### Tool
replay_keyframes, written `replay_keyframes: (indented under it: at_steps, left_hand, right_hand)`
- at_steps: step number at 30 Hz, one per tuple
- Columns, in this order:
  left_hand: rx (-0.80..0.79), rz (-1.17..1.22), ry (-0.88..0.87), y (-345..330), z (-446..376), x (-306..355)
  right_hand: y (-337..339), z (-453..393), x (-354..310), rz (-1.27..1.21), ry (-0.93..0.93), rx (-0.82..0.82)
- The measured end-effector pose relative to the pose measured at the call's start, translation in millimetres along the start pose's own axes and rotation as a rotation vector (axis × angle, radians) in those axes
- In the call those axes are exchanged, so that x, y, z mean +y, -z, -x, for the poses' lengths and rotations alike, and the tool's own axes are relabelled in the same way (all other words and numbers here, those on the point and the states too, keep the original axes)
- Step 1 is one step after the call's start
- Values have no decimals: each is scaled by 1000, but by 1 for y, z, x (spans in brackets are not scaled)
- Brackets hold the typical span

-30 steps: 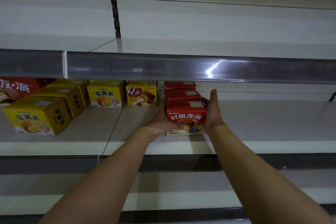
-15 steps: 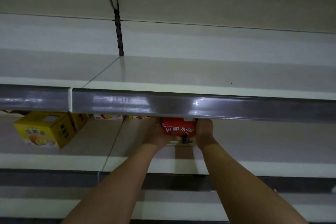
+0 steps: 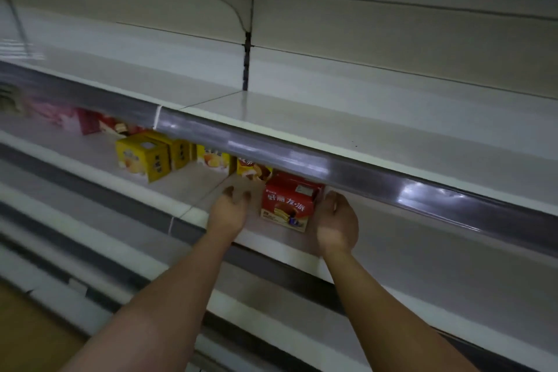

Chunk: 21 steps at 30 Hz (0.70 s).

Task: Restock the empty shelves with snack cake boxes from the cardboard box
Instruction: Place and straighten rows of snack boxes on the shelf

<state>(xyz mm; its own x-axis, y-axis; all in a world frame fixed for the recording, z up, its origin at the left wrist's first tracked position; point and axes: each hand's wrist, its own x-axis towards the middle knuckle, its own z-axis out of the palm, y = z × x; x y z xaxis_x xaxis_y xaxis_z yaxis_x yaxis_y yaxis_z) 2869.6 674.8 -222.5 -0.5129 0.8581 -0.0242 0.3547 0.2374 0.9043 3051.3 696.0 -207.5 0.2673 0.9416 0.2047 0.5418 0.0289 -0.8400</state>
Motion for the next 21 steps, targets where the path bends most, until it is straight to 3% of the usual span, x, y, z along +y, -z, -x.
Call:
replay_keyframes:
  at_steps: [11,16,21]
  left_hand:
    - [98,-231,294,112,132,-101]
    - [296,-297,438,174,217,-158]
    - [471,-404,580,228,317,-201]
  right_hand:
    - [-43,116,-32,133,427,-512]
    - [-77,210,-36,149,532,-846]
    - [-94,320,-32,316,635,-1119]
